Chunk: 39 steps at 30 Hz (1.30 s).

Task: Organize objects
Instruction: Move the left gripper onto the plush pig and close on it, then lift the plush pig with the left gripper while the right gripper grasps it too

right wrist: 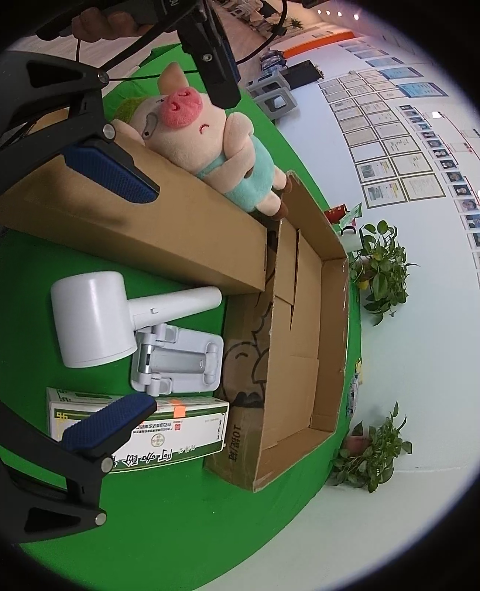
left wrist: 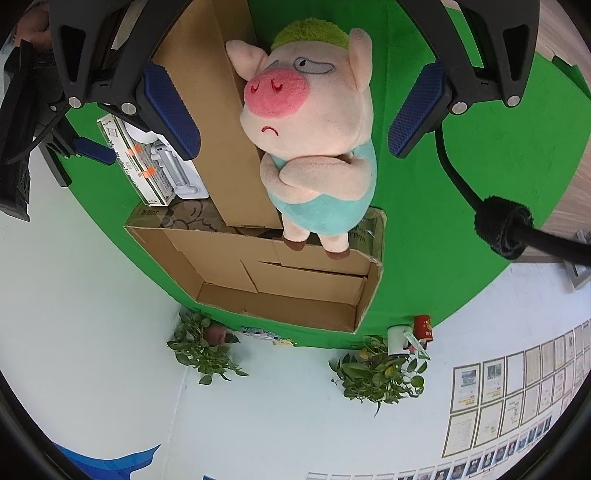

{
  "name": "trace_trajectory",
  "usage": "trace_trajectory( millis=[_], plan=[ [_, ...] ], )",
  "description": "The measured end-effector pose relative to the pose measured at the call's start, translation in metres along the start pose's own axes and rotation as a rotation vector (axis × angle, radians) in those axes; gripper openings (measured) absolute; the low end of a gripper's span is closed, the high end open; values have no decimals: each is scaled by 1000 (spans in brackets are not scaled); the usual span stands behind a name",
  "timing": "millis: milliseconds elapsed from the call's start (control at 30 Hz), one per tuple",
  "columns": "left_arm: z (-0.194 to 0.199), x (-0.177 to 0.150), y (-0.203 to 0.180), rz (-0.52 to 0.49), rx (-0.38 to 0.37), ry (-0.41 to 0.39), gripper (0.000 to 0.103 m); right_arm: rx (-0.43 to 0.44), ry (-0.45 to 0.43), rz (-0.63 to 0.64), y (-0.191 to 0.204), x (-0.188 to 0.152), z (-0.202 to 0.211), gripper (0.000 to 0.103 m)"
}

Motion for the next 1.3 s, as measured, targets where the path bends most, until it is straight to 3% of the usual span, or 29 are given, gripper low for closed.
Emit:
trace_trajectory(
  millis=[267,433,633,833,1100,1300],
  plan=[
    [-19,-23,0,37,-79,76,101,70,-51,33,16,4,17,102],
    [-42,-38,17,56,7,142,85,105,-97,87,29,13,31,102],
    [-39,-43,25,90,-39,116,75,235,-148,207,72,25,51,103],
    [-21,-44,40,143,-105,87,64,307,-107,224,98,36,38,103],
    [11,-49,65,175,-96,63,62,367,0,204,112,55,-1,102],
    [30,-60,87,236,-107,38,60,470,82,262,161,56,-18,102]
  ],
)
Point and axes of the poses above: each gripper's, at about its wrist camera, not at the fingertips, and z roughly against the way its jaws point, y to its left, x to its top, the point moved 9 cm from there along -z, roughly the way its jaws point, and after that the axes turned 11 degrees about -x, right-handed, at the moved point
